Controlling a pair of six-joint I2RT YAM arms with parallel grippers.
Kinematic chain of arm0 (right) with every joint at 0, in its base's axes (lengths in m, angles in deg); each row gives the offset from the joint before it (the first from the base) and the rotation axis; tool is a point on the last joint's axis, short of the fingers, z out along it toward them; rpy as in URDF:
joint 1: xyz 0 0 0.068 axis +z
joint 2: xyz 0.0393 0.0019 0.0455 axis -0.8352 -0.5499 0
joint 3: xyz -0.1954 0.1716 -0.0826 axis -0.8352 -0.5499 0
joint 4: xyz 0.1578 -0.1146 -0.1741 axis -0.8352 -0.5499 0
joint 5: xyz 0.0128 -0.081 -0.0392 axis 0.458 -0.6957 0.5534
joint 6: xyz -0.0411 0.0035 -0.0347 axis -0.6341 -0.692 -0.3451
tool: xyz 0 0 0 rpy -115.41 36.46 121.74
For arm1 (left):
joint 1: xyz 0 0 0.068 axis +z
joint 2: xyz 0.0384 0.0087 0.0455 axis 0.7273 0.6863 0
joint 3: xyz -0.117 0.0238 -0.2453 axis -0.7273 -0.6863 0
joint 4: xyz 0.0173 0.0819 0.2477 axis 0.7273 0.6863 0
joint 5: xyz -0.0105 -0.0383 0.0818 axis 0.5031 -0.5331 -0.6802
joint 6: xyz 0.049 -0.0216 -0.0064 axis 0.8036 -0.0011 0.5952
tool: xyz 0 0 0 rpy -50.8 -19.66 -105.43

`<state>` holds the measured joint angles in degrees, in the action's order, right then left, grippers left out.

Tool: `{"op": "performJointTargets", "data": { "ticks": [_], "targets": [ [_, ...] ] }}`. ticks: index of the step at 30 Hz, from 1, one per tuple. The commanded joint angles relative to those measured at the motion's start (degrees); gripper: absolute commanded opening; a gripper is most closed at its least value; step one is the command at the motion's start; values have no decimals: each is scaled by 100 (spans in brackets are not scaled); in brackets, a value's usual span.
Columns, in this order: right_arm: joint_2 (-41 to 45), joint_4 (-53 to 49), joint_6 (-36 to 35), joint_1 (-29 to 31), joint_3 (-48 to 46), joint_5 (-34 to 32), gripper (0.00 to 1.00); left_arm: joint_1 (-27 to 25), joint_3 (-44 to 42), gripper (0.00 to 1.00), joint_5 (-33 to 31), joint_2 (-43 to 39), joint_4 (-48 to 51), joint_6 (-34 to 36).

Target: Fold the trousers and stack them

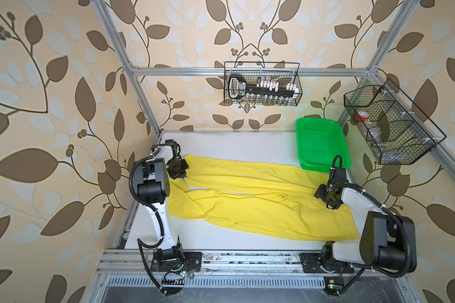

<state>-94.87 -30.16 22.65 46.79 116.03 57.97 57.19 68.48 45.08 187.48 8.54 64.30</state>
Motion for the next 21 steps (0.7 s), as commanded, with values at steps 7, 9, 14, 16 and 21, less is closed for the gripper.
{"op": "performJointTargets", "data": {
  "ticks": [7, 9, 14, 16, 21],
  "targets": [
    [244, -433, -86, 775, -29, -352, 67, -644, 864, 0, -1290, -233, 1154, 334],
    [255, -434, -67, 863, -22, -336, 67, -824, 1178, 0, -1511, 5, 1369, 384],
    [236, -432, 30, 1084, -22, -230, 67, -1203, 2046, 0, -1804, 610, 1485, 371],
    [210, -415, 69, 1205, -32, -211, 67, -1357, 2463, 1, -1755, 932, 1565, 346],
    [162, -410, 171, 1387, 3, -150, 66, -1757, 3266, 8, -1905, 1526, 1566, 361]
  ]
}}
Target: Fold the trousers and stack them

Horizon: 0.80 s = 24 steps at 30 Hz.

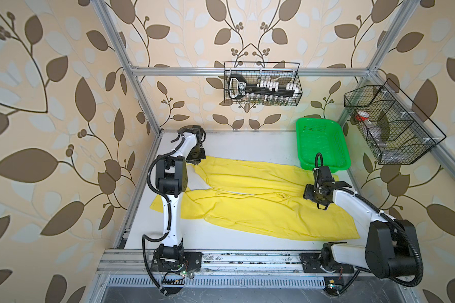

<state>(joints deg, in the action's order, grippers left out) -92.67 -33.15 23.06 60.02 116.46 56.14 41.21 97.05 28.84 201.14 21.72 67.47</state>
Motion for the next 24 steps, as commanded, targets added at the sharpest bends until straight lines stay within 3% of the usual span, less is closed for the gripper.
{"op": "performJointTargets", "data": {
  "ticks": [1, 4, 7, 11, 15, 19, 24],
  "targets": [
    [-52, -103, 139, 82, -40, 49, 66, -198, 470, 12, -354, 232, 217, 65],
    [-46, -125, 129, 116, -65, 95, 66, -263, 637, 21, -508, 373, 87, 127],
    [-62, -110, 129, 124, -84, 139, 66, -272, 655, 43, -646, 319, -212, 326],
    [-116, -57, 151, 162, -94, 173, 66, -264, 823, 57, -802, 277, -430, 667],
    [-180, -45, 182, 215, -57, 181, 66, -178, 1147, 64, -1140, 247, 48, 949],
    [-212, -38, 147, 209, -48, 183, 66, 83, 850, 74, -1291, -216, 56, 1501],
    [-238, 48, 160, 250, -130, 253, 66, 702, 1116, 76, -861, -68, 31, 1722]
  ]
}}
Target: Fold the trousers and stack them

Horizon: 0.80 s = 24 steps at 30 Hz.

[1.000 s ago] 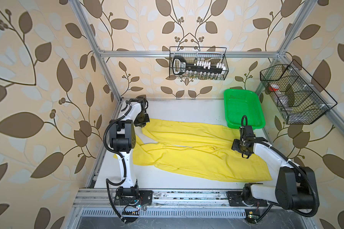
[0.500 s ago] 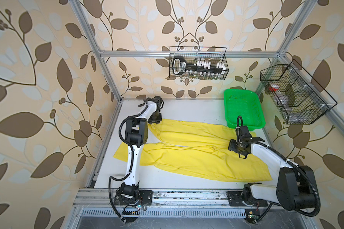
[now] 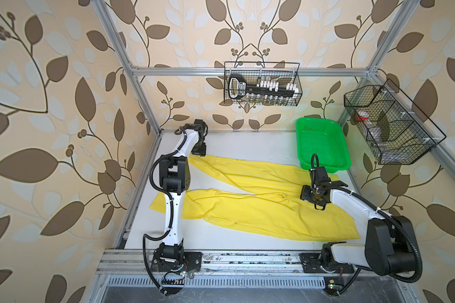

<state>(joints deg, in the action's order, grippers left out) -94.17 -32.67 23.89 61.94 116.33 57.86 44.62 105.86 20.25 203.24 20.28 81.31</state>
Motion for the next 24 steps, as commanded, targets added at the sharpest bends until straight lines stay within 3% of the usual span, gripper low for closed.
{"op": "performJointTargets", "data": {
  "ticks": [1, 5, 11, 16, 20, 24],
  "targets": [
    [-90, 7, 81, 76, -120, 76, 66, 418, 398, 76, -11, -123, 195, 381],
    [-79, 2, 133, 149, -106, 82, 66, 607, 777, 77, 406, 203, 218, 185],
    [-94, 19, 127, 216, -109, 68, 66, 792, 1056, 78, 435, 91, 512, -111],
    [-165, 109, 121, 305, -122, 54, 66, 1136, -33, 79, 745, -961, 574, -769],
    [-175, 201, 106, 407, -133, 23, 66, 1422, -1783, 79, 1249, -1961, 33, -1171],
    [-246, 315, 116, 499, -184, 28, 66, 1553, -2698, 75, 1868, -2228, -439, -1490]
  ]
}}
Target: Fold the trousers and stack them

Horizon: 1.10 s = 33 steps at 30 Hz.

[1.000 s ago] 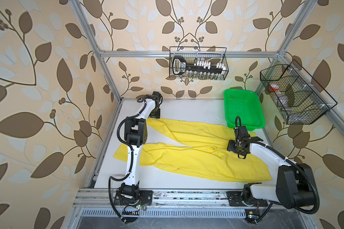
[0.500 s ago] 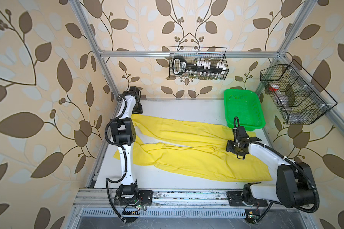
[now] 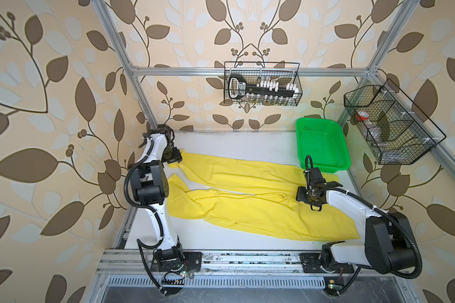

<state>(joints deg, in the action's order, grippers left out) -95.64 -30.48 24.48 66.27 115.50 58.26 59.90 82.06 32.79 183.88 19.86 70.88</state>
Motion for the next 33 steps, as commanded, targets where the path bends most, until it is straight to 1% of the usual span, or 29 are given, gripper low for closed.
{"op": "performJointTargets", "data": {
  "ticks": [1, 2, 3, 4, 5, 10, 13, 18, 21, 23, 25, 28, 33],
  "targets": [
    [-113, 113, 71, 95, -106, -3, 65, 48, -478, 73, 869, -289, -613, -521],
    [-123, 125, 96, 132, -109, 5, 66, 81, -661, 66, 1157, -298, -888, -666],
    [-124, 139, 101, 149, -109, 6, 66, 110, -792, 56, 1288, -271, -1116, -792],
    [-111, 128, 101, 157, -106, -7, 66, 112, -791, 50, 1183, -191, -1121, -851],
    [-93, 110, 104, 162, -106, -12, 66, 114, -678, 48, 940, -60, -1017, -885],
    [-45, 73, 58, 125, -75, -51, 66, 148, -219, 46, 1047, 567, -1051, -942],
    [-55, 81, 66, 127, -49, -55, 66, 146, 174, 49, 1026, 831, -1098, -885],
    [-60, 67, 71, 126, -58, -45, 66, 110, 995, 60, 793, 1351, -912, -602],
    [-63, 57, 79, 124, -48, -47, 66, 105, 1465, 60, 650, 1688, -758, -489],
    [-48, 56, 86, 110, -53, -38, 66, 102, 1608, 60, 606, 1845, -733, -425],
    [-42, 61, 88, 106, -58, -40, 66, 104, 1939, 56, 600, 2031, -621, -397],
    [-43, 61, 74, 87, -48, -30, 66, 101, 2019, 49, 709, 2189, -701, -361],
    [-64, 39, 75, 90, -29, -20, 66, 106, 2375, 36, 489, 2517, -677, -168]
  ]
}}
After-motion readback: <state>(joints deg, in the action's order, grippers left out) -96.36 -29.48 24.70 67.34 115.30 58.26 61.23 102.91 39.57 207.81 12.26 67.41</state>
